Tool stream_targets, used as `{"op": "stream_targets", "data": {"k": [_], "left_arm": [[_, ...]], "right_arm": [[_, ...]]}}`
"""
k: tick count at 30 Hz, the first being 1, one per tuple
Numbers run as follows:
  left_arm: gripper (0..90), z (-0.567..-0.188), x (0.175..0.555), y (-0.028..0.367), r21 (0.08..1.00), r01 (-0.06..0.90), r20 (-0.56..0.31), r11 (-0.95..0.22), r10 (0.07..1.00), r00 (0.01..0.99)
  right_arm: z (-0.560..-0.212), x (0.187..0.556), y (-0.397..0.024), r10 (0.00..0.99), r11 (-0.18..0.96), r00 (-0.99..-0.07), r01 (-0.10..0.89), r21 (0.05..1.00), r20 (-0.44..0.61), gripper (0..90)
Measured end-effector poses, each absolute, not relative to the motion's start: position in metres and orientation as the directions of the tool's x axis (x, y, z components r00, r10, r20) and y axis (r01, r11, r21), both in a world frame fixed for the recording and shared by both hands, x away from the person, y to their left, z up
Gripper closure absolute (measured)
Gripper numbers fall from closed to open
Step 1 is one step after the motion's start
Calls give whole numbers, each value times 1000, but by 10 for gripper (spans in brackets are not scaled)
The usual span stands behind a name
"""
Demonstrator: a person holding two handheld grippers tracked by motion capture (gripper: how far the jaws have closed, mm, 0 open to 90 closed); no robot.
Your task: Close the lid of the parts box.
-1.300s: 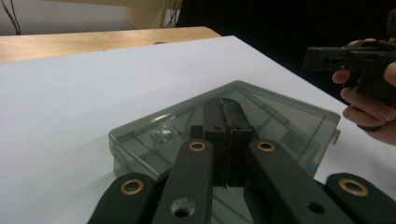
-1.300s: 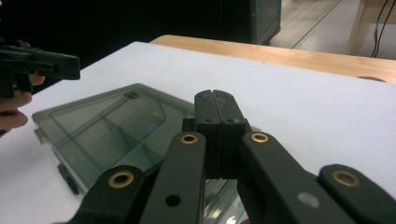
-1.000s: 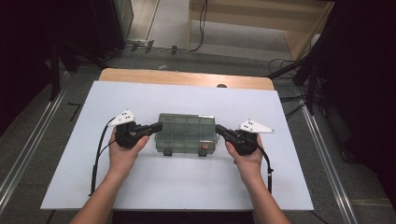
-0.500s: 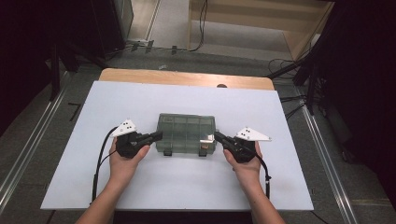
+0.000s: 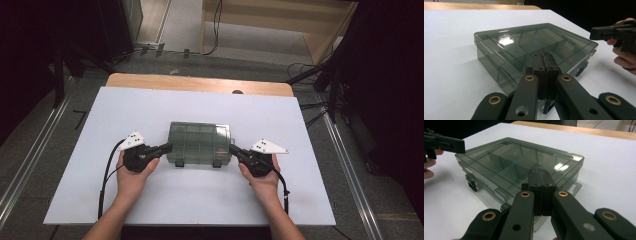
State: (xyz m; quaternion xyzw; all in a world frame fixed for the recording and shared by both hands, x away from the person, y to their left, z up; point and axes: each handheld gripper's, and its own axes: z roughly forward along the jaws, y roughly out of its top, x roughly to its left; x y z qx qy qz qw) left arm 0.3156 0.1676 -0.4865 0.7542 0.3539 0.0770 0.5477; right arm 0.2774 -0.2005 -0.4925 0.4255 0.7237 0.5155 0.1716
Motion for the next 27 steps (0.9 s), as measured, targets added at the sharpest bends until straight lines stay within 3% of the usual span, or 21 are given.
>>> {"op": "stream_targets", "data": {"k": [27], "left_arm": [[900,-498,313,160,871,444,-235,-208,618,750]], "right_arm": [[-509,275,-182,790,177,-598,428,886,131,883]]}}
